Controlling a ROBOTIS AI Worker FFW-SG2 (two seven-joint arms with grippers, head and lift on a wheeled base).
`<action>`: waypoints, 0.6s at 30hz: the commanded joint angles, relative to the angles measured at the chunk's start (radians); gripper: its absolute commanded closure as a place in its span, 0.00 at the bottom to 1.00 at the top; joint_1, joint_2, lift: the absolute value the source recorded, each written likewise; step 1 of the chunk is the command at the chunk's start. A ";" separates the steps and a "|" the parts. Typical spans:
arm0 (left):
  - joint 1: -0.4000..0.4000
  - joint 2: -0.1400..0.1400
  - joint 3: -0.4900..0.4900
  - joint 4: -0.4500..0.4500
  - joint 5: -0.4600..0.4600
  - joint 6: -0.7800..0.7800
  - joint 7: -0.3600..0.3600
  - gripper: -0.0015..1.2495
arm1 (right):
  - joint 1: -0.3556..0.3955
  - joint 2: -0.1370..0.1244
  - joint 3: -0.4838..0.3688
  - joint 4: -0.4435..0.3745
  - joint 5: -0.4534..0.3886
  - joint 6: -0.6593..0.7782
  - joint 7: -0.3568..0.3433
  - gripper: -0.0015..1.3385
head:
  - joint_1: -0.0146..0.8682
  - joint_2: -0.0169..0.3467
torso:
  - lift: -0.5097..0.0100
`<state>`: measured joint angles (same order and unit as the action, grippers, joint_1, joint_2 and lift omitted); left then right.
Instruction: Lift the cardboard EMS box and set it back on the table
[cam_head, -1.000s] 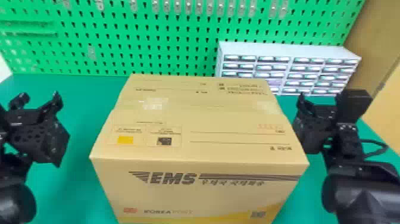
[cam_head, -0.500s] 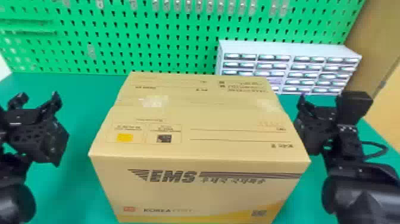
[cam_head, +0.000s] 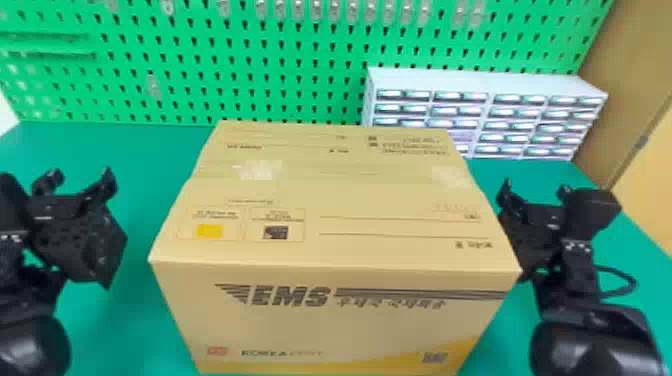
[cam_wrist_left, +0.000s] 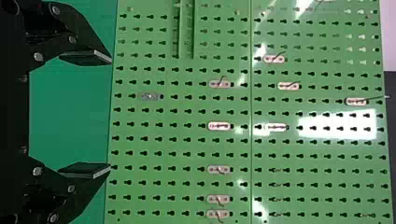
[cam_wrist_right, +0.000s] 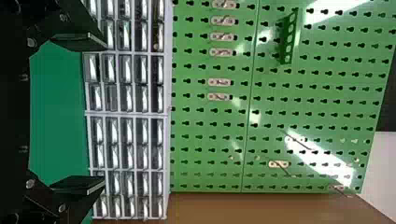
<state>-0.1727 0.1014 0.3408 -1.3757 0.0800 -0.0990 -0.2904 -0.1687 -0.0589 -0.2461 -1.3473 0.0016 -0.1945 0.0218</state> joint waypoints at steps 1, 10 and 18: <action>0.002 0.000 -0.011 0.015 -0.003 -0.007 0.000 0.36 | -0.015 0.042 -0.035 0.042 0.069 -0.045 -0.002 0.20 | 0.78 0.00 | 0.79; -0.001 0.000 -0.032 0.017 0.000 -0.010 -0.001 0.36 | -0.041 0.060 -0.030 0.088 0.097 -0.085 -0.063 0.22 | 0.78 0.00 | 0.79; -0.008 0.000 -0.059 0.017 0.003 -0.013 0.000 0.36 | -0.069 0.033 0.065 0.140 -0.041 -0.105 -0.066 0.22 | 0.78 0.00 | 0.79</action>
<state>-0.1761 0.1013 0.2940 -1.3591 0.0825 -0.1113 -0.2899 -0.2253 -0.0051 -0.2312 -1.2268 0.0208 -0.2947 -0.0450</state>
